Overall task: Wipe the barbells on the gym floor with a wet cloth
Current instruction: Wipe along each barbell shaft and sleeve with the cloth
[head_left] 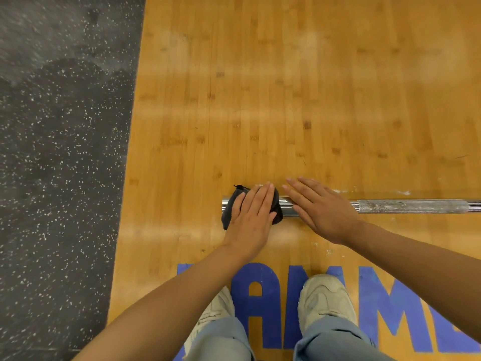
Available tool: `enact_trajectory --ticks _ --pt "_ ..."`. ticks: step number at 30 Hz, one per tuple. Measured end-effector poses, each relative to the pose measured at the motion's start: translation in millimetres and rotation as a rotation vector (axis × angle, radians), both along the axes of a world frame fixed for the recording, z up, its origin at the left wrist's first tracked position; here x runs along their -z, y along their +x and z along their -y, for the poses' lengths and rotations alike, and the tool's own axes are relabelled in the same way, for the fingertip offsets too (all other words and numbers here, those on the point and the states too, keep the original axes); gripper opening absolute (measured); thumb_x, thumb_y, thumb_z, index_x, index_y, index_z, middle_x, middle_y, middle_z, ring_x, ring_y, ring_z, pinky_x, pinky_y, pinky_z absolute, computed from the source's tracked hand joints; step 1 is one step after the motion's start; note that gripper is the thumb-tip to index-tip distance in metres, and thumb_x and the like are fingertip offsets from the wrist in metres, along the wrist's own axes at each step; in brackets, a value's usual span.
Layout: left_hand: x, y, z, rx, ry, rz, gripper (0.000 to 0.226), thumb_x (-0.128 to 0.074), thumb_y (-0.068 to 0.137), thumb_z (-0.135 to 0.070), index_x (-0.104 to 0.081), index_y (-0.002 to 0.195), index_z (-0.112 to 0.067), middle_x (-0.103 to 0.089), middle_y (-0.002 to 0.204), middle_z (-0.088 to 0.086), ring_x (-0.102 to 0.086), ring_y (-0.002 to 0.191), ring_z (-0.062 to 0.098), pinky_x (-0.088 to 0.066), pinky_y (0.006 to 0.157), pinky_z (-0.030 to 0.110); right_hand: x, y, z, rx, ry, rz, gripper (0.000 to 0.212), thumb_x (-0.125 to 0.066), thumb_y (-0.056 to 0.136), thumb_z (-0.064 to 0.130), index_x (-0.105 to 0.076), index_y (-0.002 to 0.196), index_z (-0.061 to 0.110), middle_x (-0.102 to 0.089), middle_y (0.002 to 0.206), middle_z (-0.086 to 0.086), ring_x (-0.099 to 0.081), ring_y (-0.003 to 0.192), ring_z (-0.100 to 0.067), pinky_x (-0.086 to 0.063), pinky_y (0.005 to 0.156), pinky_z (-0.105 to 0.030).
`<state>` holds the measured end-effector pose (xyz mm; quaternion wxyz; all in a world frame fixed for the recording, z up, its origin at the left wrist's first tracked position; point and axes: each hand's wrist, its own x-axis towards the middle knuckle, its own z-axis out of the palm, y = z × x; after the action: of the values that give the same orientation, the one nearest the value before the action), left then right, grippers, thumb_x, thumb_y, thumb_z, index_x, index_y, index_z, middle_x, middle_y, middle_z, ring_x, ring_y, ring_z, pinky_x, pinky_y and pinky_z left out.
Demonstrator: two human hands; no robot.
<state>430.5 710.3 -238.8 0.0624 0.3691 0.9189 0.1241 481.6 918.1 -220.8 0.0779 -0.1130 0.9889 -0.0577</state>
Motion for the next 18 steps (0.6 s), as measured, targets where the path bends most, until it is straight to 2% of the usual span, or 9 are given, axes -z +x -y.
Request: enact_trajectory --ticks 3,6,9,12,15,18 --pt "-8.8 -8.3 16.8 0.046 0.001 -0.013 0.058 -0.032 0.102 -0.040 -0.033 0.150 -0.009 -0.033 0.157 0.007 -0.032 0.144 0.022 -0.015 0.119 0.040 -1.9 -1.3 5.2 0.044 -0.015 -0.002 0.053 -0.028 0.105 0.035 -0.047 0.146 0.007 -0.049 0.149 -0.012 -0.049 0.135 -0.031 -0.029 0.115 -0.044" --pt "-14.4 -14.9 37.7 -0.079 -0.024 -0.001 0.066 -0.027 0.102 -0.050 -0.030 0.153 -0.008 -0.025 0.161 0.007 -0.020 0.149 0.020 -0.007 0.121 0.041 -11.2 -5.8 21.5 0.059 -0.021 -0.016 0.054 -0.029 0.105 0.037 -0.049 0.143 0.004 -0.050 0.148 -0.014 -0.049 0.135 -0.030 -0.025 0.117 -0.048" --pt "-9.7 -19.9 64.3 -0.146 -0.077 0.043 0.065 -0.014 0.105 -0.047 -0.028 0.153 -0.005 -0.023 0.162 0.007 -0.019 0.149 0.019 -0.007 0.121 0.039 -18.3 -19.0 53.0 0.002 -0.077 -0.031 0.059 -0.032 0.103 0.043 -0.049 0.144 0.004 -0.047 0.150 -0.013 -0.047 0.137 -0.028 -0.024 0.119 -0.045" --pt "-2.8 -20.0 78.2 -0.098 -0.092 0.083 0.062 -0.007 0.107 -0.041 -0.029 0.152 -0.003 -0.023 0.161 0.008 -0.023 0.148 0.021 -0.011 0.120 0.038 -11.7 -34.0 87.6 -0.018 -0.090 -0.003 0.063 -0.033 0.100 0.047 -0.045 0.147 0.007 -0.043 0.154 -0.012 -0.047 0.137 -0.029 -0.031 0.117 -0.042" --pt "1.4 -22.2 77.2 -0.045 -0.077 0.062 0.058 -0.009 0.108 -0.035 -0.028 0.152 -0.001 -0.023 0.161 0.010 -0.023 0.148 0.022 -0.016 0.118 0.041 -1.9 -43.1 99.1 -0.044 -0.044 0.064 0.060 -0.028 0.101 0.044 -0.048 0.146 0.010 -0.048 0.150 -0.011 -0.053 0.131 -0.032 -0.043 0.109 -0.046" --pt "5.4 -24.5 78.6 -0.023 -0.054 0.049 0.056 -0.016 0.107 -0.033 -0.028 0.152 -0.002 -0.022 0.161 0.010 -0.021 0.149 0.022 -0.017 0.118 0.042 4.9 -39.8 86.7 -0.108 0.017 0.062 0.057 -0.024 0.104 0.042 -0.036 0.152 0.015 -0.046 0.152 -0.009 -0.050 0.134 -0.031 -0.042 0.110 -0.047"
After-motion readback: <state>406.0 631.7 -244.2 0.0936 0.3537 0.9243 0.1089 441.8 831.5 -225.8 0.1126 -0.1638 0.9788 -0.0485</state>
